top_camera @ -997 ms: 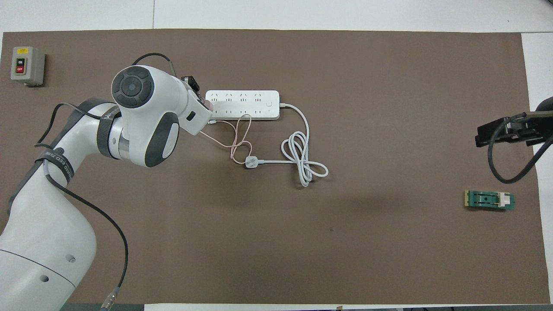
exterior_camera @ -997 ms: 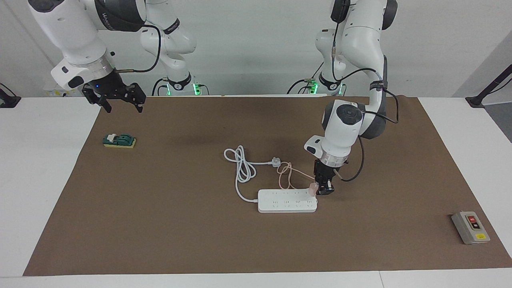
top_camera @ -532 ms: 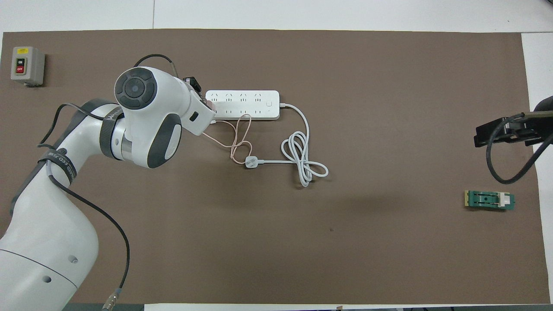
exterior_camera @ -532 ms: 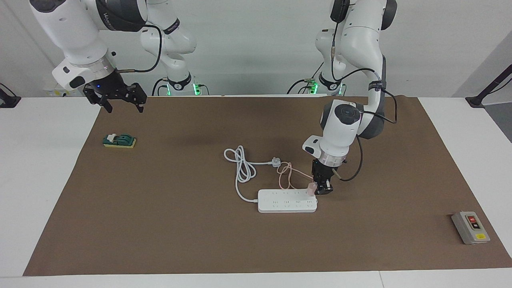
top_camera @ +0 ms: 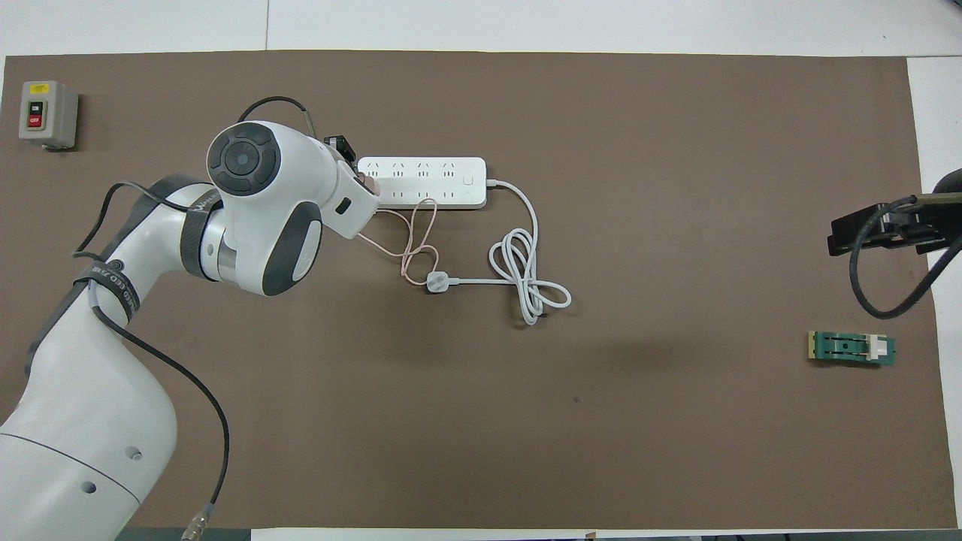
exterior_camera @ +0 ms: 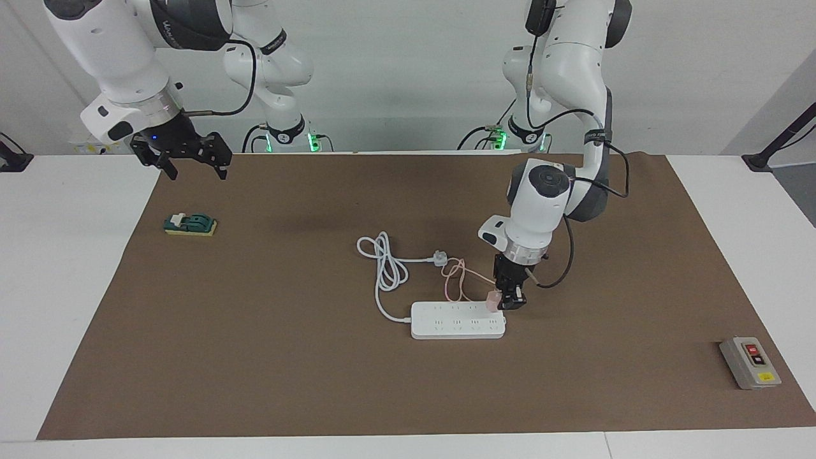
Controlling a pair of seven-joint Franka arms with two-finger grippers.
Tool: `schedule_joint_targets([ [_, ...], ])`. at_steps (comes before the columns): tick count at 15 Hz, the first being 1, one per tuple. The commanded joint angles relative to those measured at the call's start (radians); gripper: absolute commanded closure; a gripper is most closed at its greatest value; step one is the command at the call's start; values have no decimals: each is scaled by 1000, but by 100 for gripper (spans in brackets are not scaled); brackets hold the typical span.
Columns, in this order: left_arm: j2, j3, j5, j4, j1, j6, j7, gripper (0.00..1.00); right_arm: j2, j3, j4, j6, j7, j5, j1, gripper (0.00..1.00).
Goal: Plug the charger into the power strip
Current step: 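Push the charger prongs into the nearest power strip socket with the left gripper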
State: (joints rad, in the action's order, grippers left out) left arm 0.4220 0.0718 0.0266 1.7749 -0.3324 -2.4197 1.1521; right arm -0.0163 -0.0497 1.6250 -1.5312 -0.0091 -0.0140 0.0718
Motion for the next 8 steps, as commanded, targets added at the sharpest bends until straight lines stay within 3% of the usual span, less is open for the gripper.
schedule_joint_targets([
  [1,-12,-13,13,31,-16,-35,-22,100,1,-12,-8,10,-12,-15,14,0],
  [8,-12,-13,13,50,-19,-35,-20,100,1,-12,-10,10,-11,-15,11,0],
])
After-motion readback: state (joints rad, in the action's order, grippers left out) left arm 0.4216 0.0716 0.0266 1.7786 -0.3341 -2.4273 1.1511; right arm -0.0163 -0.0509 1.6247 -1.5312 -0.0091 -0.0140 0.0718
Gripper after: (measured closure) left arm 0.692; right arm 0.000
